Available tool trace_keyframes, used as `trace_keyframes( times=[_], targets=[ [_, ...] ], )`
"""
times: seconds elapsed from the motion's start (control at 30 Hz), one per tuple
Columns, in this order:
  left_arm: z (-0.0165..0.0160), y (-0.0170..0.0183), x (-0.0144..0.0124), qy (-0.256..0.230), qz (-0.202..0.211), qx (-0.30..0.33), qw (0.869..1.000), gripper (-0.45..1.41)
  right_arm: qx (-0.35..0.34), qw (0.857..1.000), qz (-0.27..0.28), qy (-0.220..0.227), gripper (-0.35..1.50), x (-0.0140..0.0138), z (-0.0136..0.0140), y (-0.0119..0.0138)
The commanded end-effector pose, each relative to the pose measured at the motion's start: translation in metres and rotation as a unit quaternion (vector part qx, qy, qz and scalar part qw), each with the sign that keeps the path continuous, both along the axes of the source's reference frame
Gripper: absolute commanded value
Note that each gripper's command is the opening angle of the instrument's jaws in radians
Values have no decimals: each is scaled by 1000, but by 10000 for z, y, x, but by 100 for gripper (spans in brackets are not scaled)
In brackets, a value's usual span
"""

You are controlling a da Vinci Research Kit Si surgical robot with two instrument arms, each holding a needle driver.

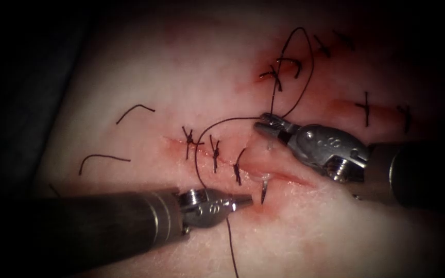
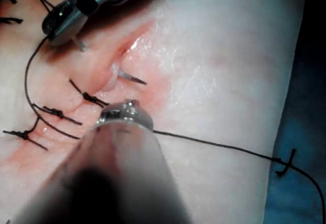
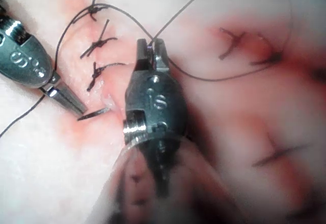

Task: Wound Closure
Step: Throw the needle through the top of the cut with the right gripper, then use the left gripper to pull the needle through the incision.

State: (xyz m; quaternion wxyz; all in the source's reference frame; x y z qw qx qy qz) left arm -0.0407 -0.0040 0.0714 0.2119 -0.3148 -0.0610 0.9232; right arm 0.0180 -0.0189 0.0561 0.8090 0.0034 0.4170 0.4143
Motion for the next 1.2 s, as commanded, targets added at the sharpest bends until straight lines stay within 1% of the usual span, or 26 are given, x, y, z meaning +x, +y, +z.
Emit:
trace_keyframes(
  times=[0.03,0.13,0.17,0.23,0.3,0.37,0.43,0.5,0.6,0.73,0.8,0.87,0.93,0.97,1.0,1.03,1.07,1.1,1.13,1.2],
  targets=[
    [6,-3,-5,-1,1,1,1000,-37,13,1000,1,14,-35,11,4,-6],
    [6,-2,-2,-2,2,1,1000,-37,70,996,13,56,-35,14,6,-8],
    [5,0,2,-4,4,2,1000,-37,104,991,24,76,-35,15,9,-10],
    [4,2,6,-5,5,4,1000,-37,161,983,38,84,-35,15,17,-19],
    [3,3,7,-4,5,4,1000,-37,187,978,38,80,-35,15,21,-27],
    [4,3,7,-4,5,4,1000,-37,208,975,46,54,-35,15,26,-37],
    [4,3,6,-4,5,4,1000,-37,231,971,47,46,-35,15,29,-46],
    [4,3,6,-3,6,5,1000,-37,239,969,46,33,-35,14,30,-53],
    [3,4,7,-4,6,5,1000,-37,237,970,59,5,-35,6,30,-56],
    [3,4,7,-5,2,6,1000,-37,251,966,57,-14,-35,3,28,-58],
    [2,5,7,-5,4,4,1000,-37,271,961,49,-3,-35,5,26,-63],
    [3,6,6,-4,8,-3,1000,-37,275,961,42,1,-35,6,25,-65],
    [3,6,5,-16,19,-8,1000,-37,279,960,33,23,-35,6,25,-62],
    [3,6,5,-24,28,-12,999,-37,277,959,29,45,-6,5,25,-59],
    [3,6,5,-55,49,-24,997,-33,257,961,32,98,83,0,26,-50],
    [3,7,5,-68,59,-30,995,-32,248,961,35,114,111,-4,26,-45],
    [3,9,5,-85,68,-35,993,-27,239,961,38,130,125,-7,26,-40],
    [3,11,5,-106,81,-44,990,-13,231,961,41,147,131,-12,26,-32],
    [4,15,5,-139,101,-59,983,-2,228,959,41,164,133,-22,27,-20],
    [4,18,6,-159,118,-75,977,9,227,957,42,174,135,-35,28,-7]
  ],
)
